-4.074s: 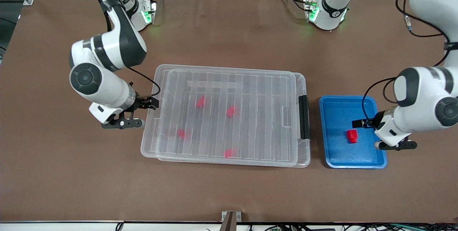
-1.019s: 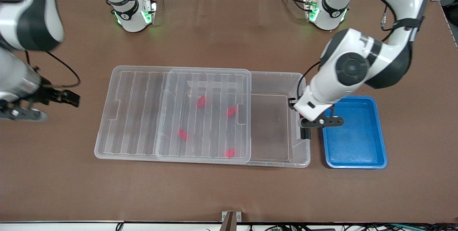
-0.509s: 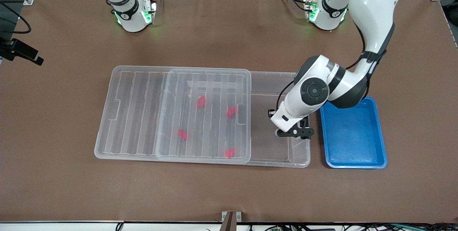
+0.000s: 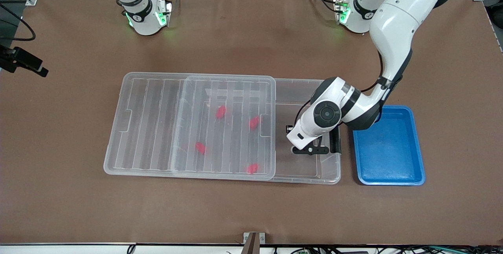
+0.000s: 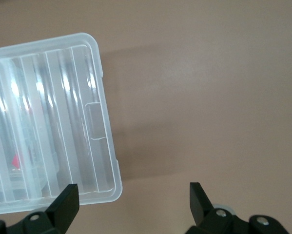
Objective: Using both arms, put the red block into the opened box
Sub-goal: 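Carry the red block with the left gripper over the opened box section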
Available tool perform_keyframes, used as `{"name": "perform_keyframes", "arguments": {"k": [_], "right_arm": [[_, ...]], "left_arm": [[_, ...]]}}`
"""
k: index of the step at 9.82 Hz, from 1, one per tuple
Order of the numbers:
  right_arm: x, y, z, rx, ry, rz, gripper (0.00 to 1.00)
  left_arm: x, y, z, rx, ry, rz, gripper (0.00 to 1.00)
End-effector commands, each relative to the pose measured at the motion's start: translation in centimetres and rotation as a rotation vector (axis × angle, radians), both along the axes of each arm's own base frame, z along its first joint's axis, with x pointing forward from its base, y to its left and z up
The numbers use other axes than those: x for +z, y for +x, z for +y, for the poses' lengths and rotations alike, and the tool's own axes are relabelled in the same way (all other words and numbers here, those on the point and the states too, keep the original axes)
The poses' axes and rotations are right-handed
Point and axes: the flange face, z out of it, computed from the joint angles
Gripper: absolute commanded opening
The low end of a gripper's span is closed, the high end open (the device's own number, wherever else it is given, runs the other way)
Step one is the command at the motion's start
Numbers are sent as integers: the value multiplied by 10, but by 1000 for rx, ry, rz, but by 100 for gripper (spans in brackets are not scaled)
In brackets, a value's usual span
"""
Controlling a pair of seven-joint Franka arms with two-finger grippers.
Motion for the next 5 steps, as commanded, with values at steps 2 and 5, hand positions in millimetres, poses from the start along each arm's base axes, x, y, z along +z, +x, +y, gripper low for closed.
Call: {"name": "perform_keyframes", "arguments": {"k": [2,5], "right_arm": [[14,-2,5,13,17,19,100],[15,-4,4,17,11,27,100]], "left_arm": [[-44,-6,-7,-28,-2,1,20],[-51,-8,-8,-26,1,10,77]]}}
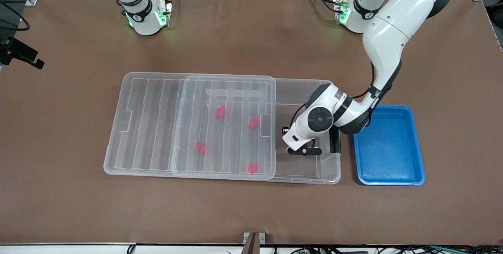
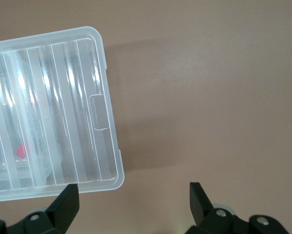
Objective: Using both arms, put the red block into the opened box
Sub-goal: 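Carry the red block with the left gripper over the opened box section, then lift the left gripper away from the box past the blue tray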
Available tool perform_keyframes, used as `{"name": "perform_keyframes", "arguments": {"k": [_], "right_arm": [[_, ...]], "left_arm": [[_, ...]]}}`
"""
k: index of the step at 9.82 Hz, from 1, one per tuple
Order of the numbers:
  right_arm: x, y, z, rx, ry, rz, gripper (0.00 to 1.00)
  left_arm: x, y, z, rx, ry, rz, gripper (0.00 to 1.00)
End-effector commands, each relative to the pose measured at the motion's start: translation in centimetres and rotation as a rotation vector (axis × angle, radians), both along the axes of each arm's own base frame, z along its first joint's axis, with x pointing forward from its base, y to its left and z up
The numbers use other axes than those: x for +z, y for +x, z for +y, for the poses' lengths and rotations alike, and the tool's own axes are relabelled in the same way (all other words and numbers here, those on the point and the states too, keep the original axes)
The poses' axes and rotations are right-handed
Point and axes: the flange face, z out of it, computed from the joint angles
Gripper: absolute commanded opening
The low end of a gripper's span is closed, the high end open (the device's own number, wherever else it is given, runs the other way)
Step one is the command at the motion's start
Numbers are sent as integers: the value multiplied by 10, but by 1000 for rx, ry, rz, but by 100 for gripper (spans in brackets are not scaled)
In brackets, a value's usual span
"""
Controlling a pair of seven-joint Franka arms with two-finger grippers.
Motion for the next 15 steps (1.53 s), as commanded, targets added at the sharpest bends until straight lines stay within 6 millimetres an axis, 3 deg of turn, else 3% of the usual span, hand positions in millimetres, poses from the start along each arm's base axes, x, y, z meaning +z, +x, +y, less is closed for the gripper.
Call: {"name": "perform_keyframes", "arguments": {"k": [1,2,4,5,6,7,8,9,10,11,12,13,14,15], "right_arm": [[10,1,0,-6,6,-14,100],[13,2,0,-28,-1,-24,100],[25,7,6,-52,-21,-85,100],[20,10,7,-41,-16,-83,100],[1,22,9,-37,-20,-62,100],[-35,43,11,-24,-13,-8,100],[-76,69,19,38,-14,14,100],[-121,92,22,71,-19,33,100],[-167,101,15,113,-18,79,99],[-199,101,4,212,-16,62,78],[-231,96,-5,330,-9,50,35],[-263,87,-3,314,39,56,14],[-284,78,2,314,71,73,5],[-293,73,9,323,80,94,2]], "left_arm": [[-11,-1,-1,-7,8,-10,100],[2,1,-1,6,11,-24,100],[49,6,6,8,40,-47,100],[84,9,12,12,60,-72,100],[122,9,16,14,69,-100,100],[163,8,22,23,81,-130,100],[206,10,41,51,93,-168,100],[248,12,65,105,85,-182,100],[282,21,98,154,63,-189,100],[318,25,125,190,48,-209,100],[348,26,159,234,54,-206,100],[361,25,185,227,58,-180,100],[382,20,202,179,66,-190,100],[403,10,227,130,88,-189,100]]}}
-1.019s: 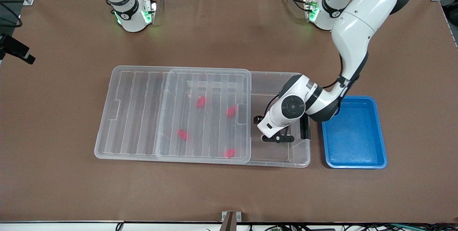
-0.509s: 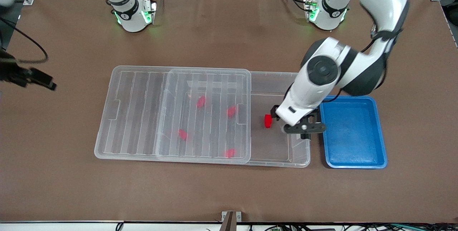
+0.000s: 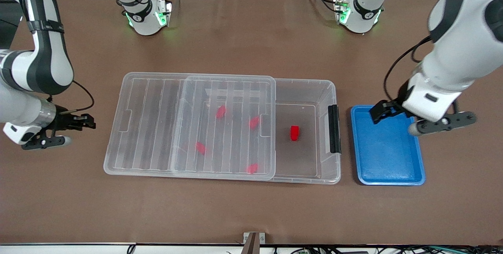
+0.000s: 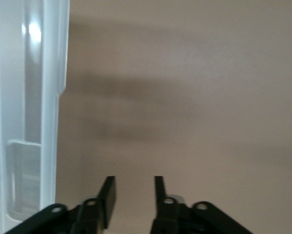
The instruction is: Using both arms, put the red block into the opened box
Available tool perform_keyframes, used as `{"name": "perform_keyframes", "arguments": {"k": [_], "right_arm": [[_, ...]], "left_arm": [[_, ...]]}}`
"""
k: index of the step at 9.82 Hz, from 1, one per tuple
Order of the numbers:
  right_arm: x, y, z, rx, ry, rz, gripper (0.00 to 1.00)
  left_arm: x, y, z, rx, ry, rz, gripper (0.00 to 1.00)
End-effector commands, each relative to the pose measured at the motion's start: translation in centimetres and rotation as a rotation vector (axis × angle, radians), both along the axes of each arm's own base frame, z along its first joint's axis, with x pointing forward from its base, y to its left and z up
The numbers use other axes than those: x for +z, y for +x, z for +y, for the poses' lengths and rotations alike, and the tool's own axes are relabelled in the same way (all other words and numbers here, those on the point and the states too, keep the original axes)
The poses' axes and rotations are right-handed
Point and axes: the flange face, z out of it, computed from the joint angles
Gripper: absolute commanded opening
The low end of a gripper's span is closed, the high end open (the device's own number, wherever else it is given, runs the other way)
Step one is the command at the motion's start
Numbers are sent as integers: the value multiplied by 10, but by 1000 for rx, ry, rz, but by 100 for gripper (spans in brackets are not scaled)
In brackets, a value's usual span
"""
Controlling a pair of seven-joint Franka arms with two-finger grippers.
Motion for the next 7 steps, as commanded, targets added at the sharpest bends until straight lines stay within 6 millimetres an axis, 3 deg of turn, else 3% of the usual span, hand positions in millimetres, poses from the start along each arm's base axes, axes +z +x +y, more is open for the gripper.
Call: {"name": "perform_keyframes", "arguments": {"k": [1,4,7], "right_arm": [[-10,-21,23,19,68,14,2],[-20,-25,58,11,148,25,2],[-17,-24,95,17,214,20,1]], "left_arm": [[22,-20,29,-111,36,41,100],[60,-43,61,-158,54,23,100],[72,-68,96,-173,30,84,100]]}}
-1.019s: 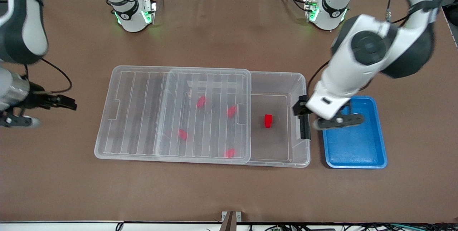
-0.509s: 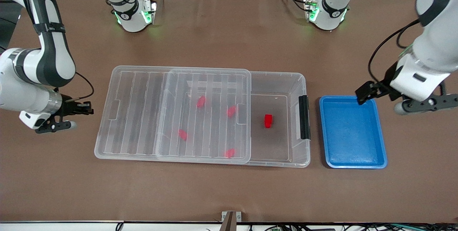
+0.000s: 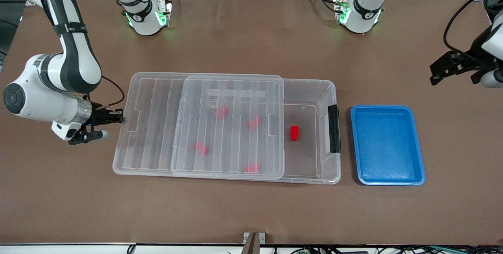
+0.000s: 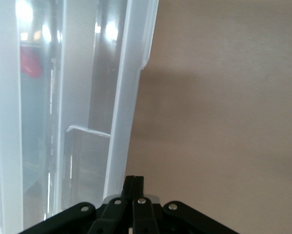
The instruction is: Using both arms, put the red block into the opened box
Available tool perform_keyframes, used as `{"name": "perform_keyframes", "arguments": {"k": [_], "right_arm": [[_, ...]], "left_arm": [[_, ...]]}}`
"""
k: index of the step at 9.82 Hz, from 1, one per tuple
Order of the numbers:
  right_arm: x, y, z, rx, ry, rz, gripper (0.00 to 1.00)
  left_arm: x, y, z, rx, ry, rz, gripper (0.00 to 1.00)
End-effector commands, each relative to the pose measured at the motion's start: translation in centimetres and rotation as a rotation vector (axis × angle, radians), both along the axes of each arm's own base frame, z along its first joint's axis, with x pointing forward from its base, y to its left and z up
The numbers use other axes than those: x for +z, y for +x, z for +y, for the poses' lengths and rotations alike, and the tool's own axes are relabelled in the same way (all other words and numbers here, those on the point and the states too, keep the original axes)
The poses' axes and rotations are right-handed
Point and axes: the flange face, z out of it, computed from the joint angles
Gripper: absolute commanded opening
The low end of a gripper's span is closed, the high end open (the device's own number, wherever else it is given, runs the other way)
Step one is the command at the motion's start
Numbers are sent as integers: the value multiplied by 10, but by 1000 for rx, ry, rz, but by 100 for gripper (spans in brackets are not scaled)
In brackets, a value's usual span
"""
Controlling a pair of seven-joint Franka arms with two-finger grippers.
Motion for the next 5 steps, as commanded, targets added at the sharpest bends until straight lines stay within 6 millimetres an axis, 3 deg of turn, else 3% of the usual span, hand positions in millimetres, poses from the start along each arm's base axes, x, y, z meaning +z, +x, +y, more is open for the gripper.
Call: {"name": "perform_keyframes", "arguments": {"k": [1,2,5], "right_arm": [[9,-9,21,-4,50,-17,1],[11,-6,33,-3,71,-20,1],[14,0,77,-18,71,-13,0]], "left_arm": [[-13,-28,8,-22,-19,63,100],[-15,-40,10,-18,-15,75,100],[-14,-43,7,-24,-12,84,100]]}}
